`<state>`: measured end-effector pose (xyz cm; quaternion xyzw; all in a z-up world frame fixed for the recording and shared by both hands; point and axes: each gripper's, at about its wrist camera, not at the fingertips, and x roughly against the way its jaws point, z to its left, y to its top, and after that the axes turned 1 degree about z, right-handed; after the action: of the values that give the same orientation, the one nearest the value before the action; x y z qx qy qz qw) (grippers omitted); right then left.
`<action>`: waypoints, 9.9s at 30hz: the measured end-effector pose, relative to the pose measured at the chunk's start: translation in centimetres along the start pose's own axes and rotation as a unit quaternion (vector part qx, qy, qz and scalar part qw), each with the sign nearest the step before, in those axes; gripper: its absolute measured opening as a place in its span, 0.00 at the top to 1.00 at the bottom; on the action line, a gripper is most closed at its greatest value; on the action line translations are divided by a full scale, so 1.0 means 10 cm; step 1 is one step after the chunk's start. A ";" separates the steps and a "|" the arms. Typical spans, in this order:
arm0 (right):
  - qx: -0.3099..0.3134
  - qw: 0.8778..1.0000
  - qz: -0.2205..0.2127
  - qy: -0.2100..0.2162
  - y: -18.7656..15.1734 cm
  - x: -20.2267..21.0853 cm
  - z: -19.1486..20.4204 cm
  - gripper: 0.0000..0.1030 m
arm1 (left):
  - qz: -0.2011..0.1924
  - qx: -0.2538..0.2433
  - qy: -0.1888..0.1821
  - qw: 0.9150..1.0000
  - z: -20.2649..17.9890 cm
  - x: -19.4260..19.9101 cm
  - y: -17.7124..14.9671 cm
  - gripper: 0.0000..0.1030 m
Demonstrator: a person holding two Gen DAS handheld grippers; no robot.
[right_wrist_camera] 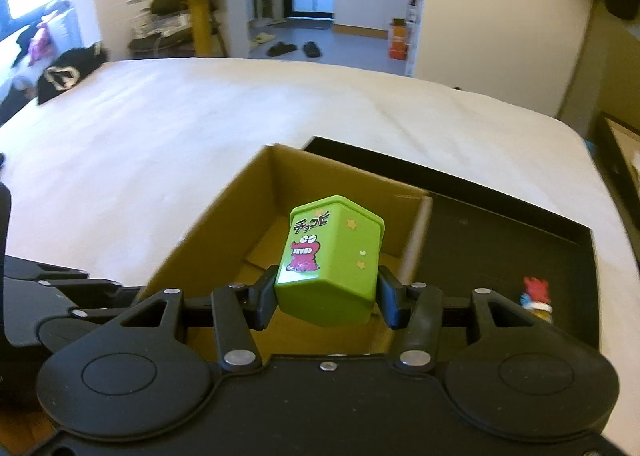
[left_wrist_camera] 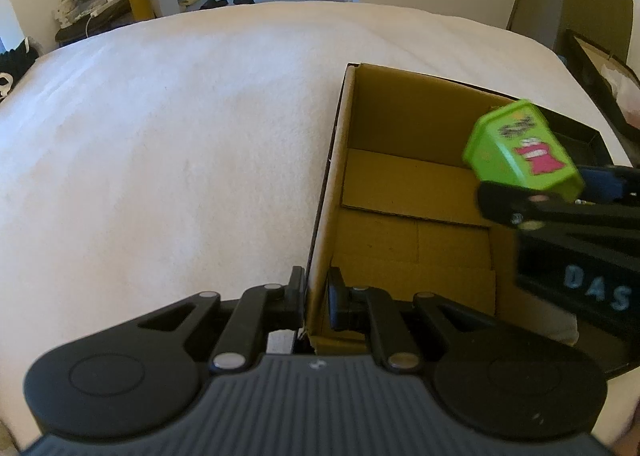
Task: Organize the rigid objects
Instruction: 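Lift the green cup with the right tool and open it inside the box, then withdraw the right tool back over the tray toward the lavender sofa, then close the right tool on the lavender toy sofa, then carry the lavender sofa with the right tool and release it in the box, then move the right tool back over the tray and grasp the pink figure, then carry the pink figure with the right tool and release it in the box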
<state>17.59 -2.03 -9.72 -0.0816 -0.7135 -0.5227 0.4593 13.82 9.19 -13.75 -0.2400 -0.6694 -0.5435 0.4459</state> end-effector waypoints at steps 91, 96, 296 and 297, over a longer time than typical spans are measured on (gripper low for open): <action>-0.221 0.971 0.050 -0.074 -1.27 -0.07 -1.44 0.59 | -0.049 -0.041 0.101 0.993 -0.24 0.19 0.00 0.27; -0.218 0.973 0.041 -0.068 -1.19 0.01 -1.42 0.58 | -0.051 -0.036 0.097 0.993 -0.21 0.20 -0.01 0.27; -0.040 0.997 -0.012 -0.058 -0.55 0.23 -0.83 0.61 | -0.007 -0.008 0.017 1.000 0.01 0.07 0.14 0.28; -0.037 0.998 -0.012 -0.056 -0.53 0.22 -0.80 0.61 | -0.009 -0.009 0.015 1.000 0.01 0.07 0.14 0.28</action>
<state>17.77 -11.70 -11.36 -0.1194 -0.7191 -0.5491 0.4089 14.52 9.56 -12.42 -0.2297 -0.6602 -0.5569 0.4487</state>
